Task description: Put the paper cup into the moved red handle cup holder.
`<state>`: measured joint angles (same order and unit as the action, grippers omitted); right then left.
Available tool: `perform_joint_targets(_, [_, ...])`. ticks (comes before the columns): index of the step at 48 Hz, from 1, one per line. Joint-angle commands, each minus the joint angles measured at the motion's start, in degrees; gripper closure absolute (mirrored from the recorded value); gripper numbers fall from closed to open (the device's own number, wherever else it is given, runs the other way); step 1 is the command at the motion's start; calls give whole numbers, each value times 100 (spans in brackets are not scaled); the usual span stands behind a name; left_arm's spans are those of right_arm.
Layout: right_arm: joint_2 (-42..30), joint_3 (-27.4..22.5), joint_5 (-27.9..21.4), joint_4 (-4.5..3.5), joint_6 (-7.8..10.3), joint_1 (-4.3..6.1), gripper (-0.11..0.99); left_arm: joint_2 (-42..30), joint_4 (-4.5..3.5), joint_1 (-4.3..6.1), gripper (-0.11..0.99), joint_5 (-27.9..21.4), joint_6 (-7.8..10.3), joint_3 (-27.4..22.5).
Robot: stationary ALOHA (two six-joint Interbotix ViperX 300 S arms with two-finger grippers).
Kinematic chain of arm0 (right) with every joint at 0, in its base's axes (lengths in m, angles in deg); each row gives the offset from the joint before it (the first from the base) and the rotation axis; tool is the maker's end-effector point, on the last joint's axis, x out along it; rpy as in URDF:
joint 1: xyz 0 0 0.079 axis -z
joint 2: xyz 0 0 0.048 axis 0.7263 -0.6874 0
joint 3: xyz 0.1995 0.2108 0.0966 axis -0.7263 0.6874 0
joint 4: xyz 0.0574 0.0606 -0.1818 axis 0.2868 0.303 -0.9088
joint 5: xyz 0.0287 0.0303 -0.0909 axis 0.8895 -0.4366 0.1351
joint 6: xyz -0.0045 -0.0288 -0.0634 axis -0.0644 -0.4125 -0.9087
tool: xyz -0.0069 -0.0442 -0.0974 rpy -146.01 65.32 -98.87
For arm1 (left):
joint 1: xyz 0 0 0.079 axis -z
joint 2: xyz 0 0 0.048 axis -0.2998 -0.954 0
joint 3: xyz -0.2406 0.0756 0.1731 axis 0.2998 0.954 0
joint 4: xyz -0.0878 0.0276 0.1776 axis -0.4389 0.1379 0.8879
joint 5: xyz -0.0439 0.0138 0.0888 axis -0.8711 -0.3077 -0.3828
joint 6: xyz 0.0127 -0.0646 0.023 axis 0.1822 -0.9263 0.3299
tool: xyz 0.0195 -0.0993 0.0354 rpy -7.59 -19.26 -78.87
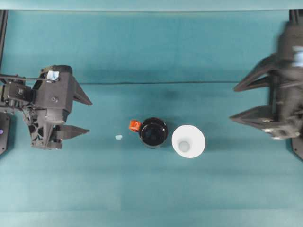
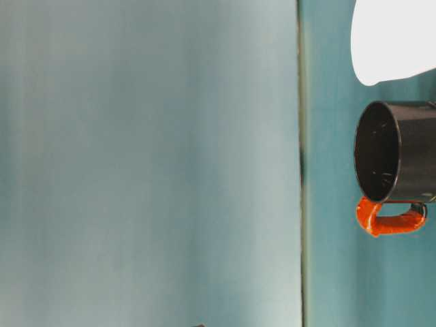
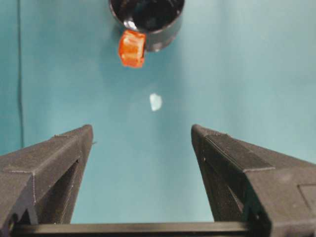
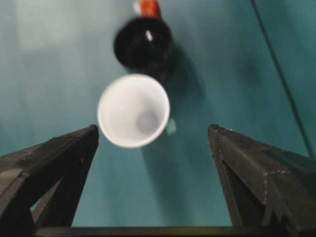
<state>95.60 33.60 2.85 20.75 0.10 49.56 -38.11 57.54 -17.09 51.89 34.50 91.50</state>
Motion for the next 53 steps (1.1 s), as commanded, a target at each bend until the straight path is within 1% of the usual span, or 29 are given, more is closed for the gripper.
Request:
perform_joint_targets(1, [-1222,-378,-97,18,141,18,-6,62,9,18,2,26,0,-114])
perform_joint_targets(10, [-2153,-765,-149,9,141,18,-6,62,9,18,2,26,0,-114])
perform_joint_targets(17, [-2725,-861,-114,18,167,18,-6,62,9,18,2,26,0,-105])
perform_joint_targets(18, [-2821,-861,-123,9,176,18,-6,62,9,18,2,26,0,-105])
perform_joint_targets(22, [-3050,-853,-105,18,185,35,-6,62,9,18,3,26,0,-105])
perform_joint_targets(27, [-3261,-791,-62,9,255,70,-6,53,9,18,3,26,-9,-88])
perform_joint_targets(34, [-3489,-580,246,18,281,88,-6,44,9,18,3,26,0,-53])
perform_joint_targets(35, [-3516,-554,290,26,281,79,-6,44,9,18,3,26,-9,-44])
perform_joint_targets(37, [-3560,-492,369,79,281,79,-6,35,9,18,3,26,-9,-35])
perform_joint_targets(38, [-3577,-466,413,105,281,79,-6,35,9,18,3,26,-9,-35])
perform_joint_targets(41, [-3630,-369,527,220,272,79,-6,35,9,18,3,26,-9,-35])
perform_joint_targets(43, [-3665,-325,624,255,272,62,-6,35,9,18,3,26,-9,-44])
perform_joint_targets(49, [-3727,-158,923,290,272,35,-6,26,9,18,3,26,-9,-35])
perform_joint_targets(53, [-3727,-132,1037,290,281,35,-5,18,9,18,3,26,-9,-35])
